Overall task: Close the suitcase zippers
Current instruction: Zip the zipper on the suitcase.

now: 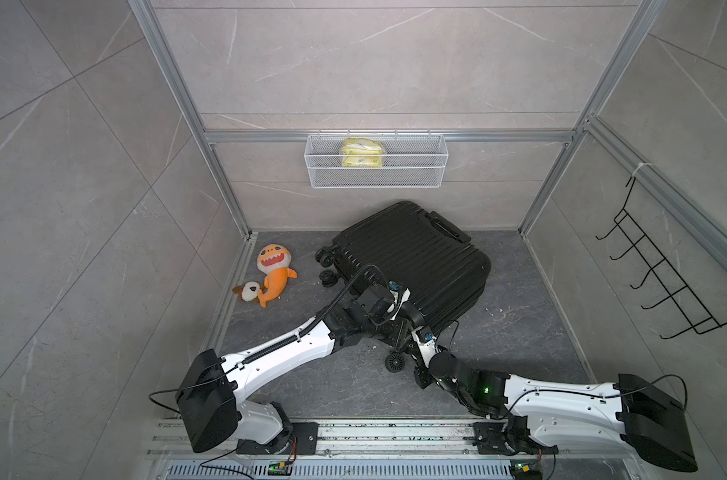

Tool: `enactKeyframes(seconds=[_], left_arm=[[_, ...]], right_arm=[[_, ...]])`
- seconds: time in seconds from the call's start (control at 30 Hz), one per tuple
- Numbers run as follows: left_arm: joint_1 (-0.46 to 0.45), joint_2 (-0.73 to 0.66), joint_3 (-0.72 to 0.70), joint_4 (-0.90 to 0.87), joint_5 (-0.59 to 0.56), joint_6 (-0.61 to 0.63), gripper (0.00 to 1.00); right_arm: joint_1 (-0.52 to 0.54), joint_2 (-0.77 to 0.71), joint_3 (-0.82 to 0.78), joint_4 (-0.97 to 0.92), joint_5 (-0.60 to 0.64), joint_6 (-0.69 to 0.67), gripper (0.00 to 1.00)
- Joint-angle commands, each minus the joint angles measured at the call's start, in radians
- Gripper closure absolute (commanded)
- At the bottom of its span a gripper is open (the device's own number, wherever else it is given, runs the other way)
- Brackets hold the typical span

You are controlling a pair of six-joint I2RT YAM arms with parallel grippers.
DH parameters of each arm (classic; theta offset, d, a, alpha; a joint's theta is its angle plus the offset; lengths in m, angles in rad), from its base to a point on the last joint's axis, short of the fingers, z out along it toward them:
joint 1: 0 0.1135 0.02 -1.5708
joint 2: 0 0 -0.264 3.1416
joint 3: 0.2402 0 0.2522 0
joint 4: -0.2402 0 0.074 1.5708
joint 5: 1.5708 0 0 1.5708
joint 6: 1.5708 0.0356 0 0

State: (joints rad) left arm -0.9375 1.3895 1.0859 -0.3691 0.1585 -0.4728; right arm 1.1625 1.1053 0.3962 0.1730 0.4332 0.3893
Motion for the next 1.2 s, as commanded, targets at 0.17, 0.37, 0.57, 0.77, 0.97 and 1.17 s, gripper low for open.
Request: enactKeyframes(seconds=[0.17,0.37,0.57,0.77,0.97,1.17], left_arm=[[-0.001,0.008,0.022,0.266,-0.167,-0.204,1.0],[-0.009,0.02,0.026,0.276,-0.166,-0.214,1.0],[-0.011,0.019,0.025,0.278,-0.168,-0.216,1.0],[-0.011,0.014,0.02,0.278,-0.172,-0.219,1.0],[-0.011,0.015,0.021,0.278,-0.171,-0.221,1.0],[-0.011,0.016,0.02,0.278,-0.171,-0.219,1.0]], right_arm=[[0.026,-0.009,-0.018,0.155,-0.123,0.035,1.0],[0.026,0.014,-0.037,0.227,-0.155,0.064,1.0],[0.026,0.033,-0.053,0.284,-0.16,0.089,1.0],[0.027,0.025,-0.056,0.287,-0.157,0.087,1.0],[0.027,0.004,-0.077,0.327,-0.163,0.082,1.0],[0.027,-0.005,-0.075,0.293,-0.136,0.084,1.0]])
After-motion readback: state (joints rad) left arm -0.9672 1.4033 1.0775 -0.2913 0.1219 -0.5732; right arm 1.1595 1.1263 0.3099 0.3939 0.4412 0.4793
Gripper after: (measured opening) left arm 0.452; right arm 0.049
